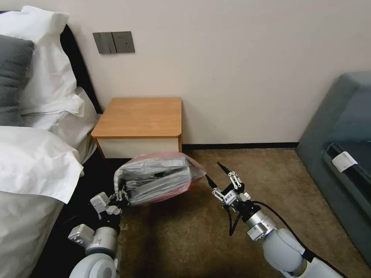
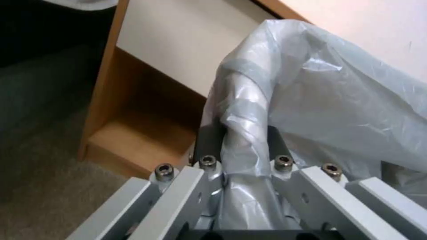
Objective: Pick up the garbage bag from the table and place it over the trash can.
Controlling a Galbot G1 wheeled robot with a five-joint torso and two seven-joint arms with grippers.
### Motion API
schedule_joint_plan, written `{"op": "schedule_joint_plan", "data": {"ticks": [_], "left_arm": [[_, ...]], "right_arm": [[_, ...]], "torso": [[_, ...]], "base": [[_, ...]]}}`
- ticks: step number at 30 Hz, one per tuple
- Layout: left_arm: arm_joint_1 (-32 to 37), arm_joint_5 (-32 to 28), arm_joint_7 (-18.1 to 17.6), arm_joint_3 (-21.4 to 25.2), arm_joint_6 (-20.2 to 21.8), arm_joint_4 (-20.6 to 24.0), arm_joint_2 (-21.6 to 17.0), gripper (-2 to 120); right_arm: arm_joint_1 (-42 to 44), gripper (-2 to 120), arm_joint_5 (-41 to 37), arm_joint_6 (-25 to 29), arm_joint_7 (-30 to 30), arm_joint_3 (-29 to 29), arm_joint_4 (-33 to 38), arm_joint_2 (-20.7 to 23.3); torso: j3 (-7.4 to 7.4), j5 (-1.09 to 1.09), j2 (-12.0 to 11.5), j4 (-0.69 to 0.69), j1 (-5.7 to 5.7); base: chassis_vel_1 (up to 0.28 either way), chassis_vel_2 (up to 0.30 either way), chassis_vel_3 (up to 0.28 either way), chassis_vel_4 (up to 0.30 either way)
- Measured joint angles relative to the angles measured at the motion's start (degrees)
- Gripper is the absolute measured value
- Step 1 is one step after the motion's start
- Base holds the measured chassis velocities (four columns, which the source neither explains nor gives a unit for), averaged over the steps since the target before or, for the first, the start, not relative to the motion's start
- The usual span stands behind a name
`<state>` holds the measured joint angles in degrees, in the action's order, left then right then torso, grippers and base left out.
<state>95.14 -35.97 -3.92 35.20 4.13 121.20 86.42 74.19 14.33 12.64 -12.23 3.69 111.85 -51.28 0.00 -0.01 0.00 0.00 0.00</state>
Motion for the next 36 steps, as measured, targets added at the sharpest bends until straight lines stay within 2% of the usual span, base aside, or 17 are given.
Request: {"op": "schedule_joint_plan", "data": {"ticks": [2, 4, 5, 6, 7, 9, 10, 11, 13, 14, 15, 16, 17, 22, 31, 34, 36], "left_arm": [[-0.08, 0.26, 0.02, -0.1, -0.67, -0.54, 0.15, 7], [-0.09, 0.27, 0.03, -0.11, -0.75, -0.59, 0.18, 7], [-0.13, 0.29, 0.05, -0.15, -1.01, -0.71, 0.24, 7], [-0.33, 0.3, 0.16, -0.2, -1.96, -1.02, 0.48, 7], [-0.33, 0.3, 0.16, -0.2, -1.96, -1.02, 0.48, 7], [-0.91, 0.46, 0.5, -0.17, -3.78, -1.53, 1.02, 7], [-0.91, 0.46, 0.5, -0.17, -3.78, -1.53, 1.02, 7], [-1.09, 0.47, 0.61, -0.18, -4.19, -1.59, 1.23, 7], [-1.32, 0.47, 0.64, -0.16, -4.6, -1.61, 1.55, 7], [-1.32, 0.47, 0.64, -0.16, -4.6, -1.61, 1.55, 7], [-1.42, 0.45, 0.65, -0.2, -4.73, -1.61, 1.75, 7], [-1.42, 0.45, 0.65, -0.2, -4.73, -1.61, 1.75, 7], [-1.51, 0.38, 0.67, -0.33, -4.76, -1.38, 1.97, 7], [-1.66, 0.22, 0.67, -0.38, -4.73, -0.98, 2.18, 7], [-1.6, -0.79, 0.45, -0.25, -4.31, -0.04, 2.19, 7], [-1.36, -0.99, 0.33, -0.4, -4.17, 0.12, 2.56, 7], [-1.31, -1.0, 0.28, -0.41, -4.13, 0.2, 2.64, 7]], "right_arm": [[-0.23, 90, -5.97, -1.23, 0.43, -0.58, 1.2, -0.02], [-0.25, 90, -7.29, -1.59, 0.45, -0.73, 1.47, -0.01], [-0.27, 96, -9.34, -2.17, 0.46, -0.96, 1.94, -0.01], [-0.22, 99, -17.8, -5.24, 0.18, -1.64, 3.82, 0.0], [-0.22, 99, -17.8, -5.24, 0.18, -1.64, 3.82, 0.0], [-0.08, 100, -38.8, -15.74, -5.57, -2.74, 9.48, -0.28], [-0.08, 100, -38.8, -15.74, -5.57, -2.74, 9.48, -0.28], [-0.27, 100, -46.51, -19.29, -8.59, -2.76, 11.6, -0.8], [-0.56, 100, -56.59, -22.06, -11.69, -2.41, 13.92, -1.88], [-0.56, 100, -56.59, -22.06, -11.69, -2.41, 13.92, -1.88], [-0.94, 100, -65.68, -23.7, -14.07, -1.84, 15.57, -3.09], [-0.94, 100, -65.68, -23.7, -14.07, -1.84, 15.57, -3.09], [-1.21, 100, -74.67, -24.45, -15.4, -1.05, 16.41, -5.69], [-0.95, 97, -78.46, -23.26, -14.05, -0.13, 13.64, -12.11], [0.9, 94, -77.61, -21.76, -10.78, 0.81, 10.7, -21.24], [1.35, 82, -76.35, -20.98, -8.25, 0.9, 9.41, -25.5], [1.42, 78, -75.94, -20.8, -7.7, 0.86, 9.1, -26.46]], "torso": [[0.0, 0.0, 0.0, 0.0, 0.0], [0.0, 0.01, 0.0, 0.0, 0.0], [0.0, 0.0, 0.0, 0.0, 0.0], [0.0, 0.0, 0.0, 0.0, 0.0], [0.0, 0.0, 0.0, 0.0, 0.0], [0.0, 0.0, 0.0, -0.01, 0.0], [0.0, 0.0, 0.0, -0.01, 0.0], [0.0, 0.0, 0.0, 0.0, 0.0], [0.0, 0.01, 0.0, 0.0, 0.0], [0.0, 0.01, 0.0, 0.0, 0.0], [0.0, 0.0, 0.0, 0.0, 0.0], [0.0, 0.0, 0.0, 0.0, 0.0], [0.0, 0.0, 0.0, 0.0, 0.0], [0.0, 0.0, 0.0, 0.0, 0.0], [0.0, -0.01, 0.0, 0.0, 0.0], [0.0, 0.0, 0.0, 0.0, 0.0], [0.0, 0.0, 0.0, 0.0, 0.0]], "base": [[0.0, 0.0, 0.0, 0.0], [0.0, 0.0, 0.0, 0.0], [0.0, 0.0, 0.0, 0.0], [0.0, 0.0, 0.0, 0.0], [0.0, 0.0, 0.0, 0.0], [0.0, 0.0, 0.0, 0.0], [0.0, 0.0, 0.0, 0.0], [0.0, 0.0, 0.0, 0.0], [0.0, 0.0, 0.0, 0.0], [0.0, 0.0, 0.0, 0.0], [0.0, 0.0, 0.0, 0.0], [0.0, 0.0, 0.0, 0.0], [0.0, 0.0, 0.0, 0.0], [0.0, 0.0, 0.0, 0.0], [0.0, 0.0, 0.0, 0.0], [0.0, 0.0, 0.0, 0.0], [0.0, 0.0, 0.0, 0.0]]}}
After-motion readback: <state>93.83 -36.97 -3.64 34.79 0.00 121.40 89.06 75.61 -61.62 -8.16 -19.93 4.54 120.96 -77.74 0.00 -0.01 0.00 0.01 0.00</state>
